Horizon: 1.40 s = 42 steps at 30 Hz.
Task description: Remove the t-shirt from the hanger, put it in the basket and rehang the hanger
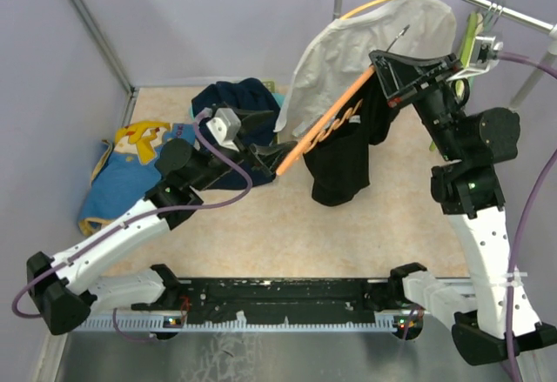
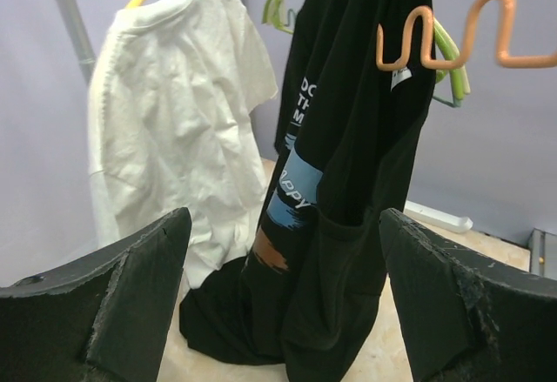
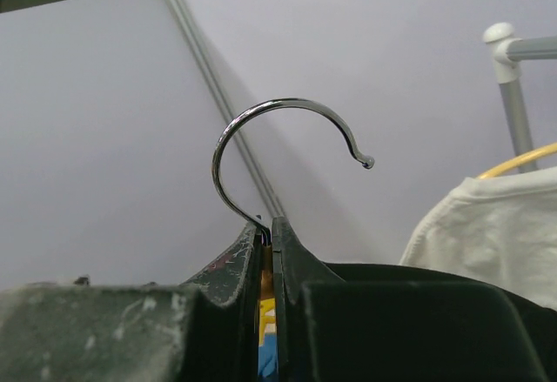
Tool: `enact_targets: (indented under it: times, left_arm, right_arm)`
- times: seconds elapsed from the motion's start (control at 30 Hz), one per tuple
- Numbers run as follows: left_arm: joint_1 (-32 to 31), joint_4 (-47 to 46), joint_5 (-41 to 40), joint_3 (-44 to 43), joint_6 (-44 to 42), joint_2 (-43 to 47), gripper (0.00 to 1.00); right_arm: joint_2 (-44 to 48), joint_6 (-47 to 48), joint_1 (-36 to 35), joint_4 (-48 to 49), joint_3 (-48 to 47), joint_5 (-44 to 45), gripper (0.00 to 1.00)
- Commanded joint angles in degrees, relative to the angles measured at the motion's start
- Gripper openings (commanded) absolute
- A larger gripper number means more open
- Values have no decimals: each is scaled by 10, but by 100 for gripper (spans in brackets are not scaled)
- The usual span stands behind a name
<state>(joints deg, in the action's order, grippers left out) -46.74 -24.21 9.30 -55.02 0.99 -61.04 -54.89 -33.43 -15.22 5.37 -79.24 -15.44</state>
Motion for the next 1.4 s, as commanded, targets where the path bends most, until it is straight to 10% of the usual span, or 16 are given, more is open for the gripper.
enact_targets:
  times: [0.0,0.6,0.97,1.37]
  left_arm:
    - [9,-84,73,-13,12,-36,95]
    - [13,-168,328,-131,98,-203,93]
    - [12,-166,280,-164,105,-262,85]
    - [12,-104,158,-286,130,-346,1]
  right_arm:
    - [30,-46,-3,101,-2,-55,0]
    - [46,-79,-3,123,46,-95,0]
    - [45,-92,-3,136,55,-114,0]
    - [65,-95,-3,109,58,-138,0]
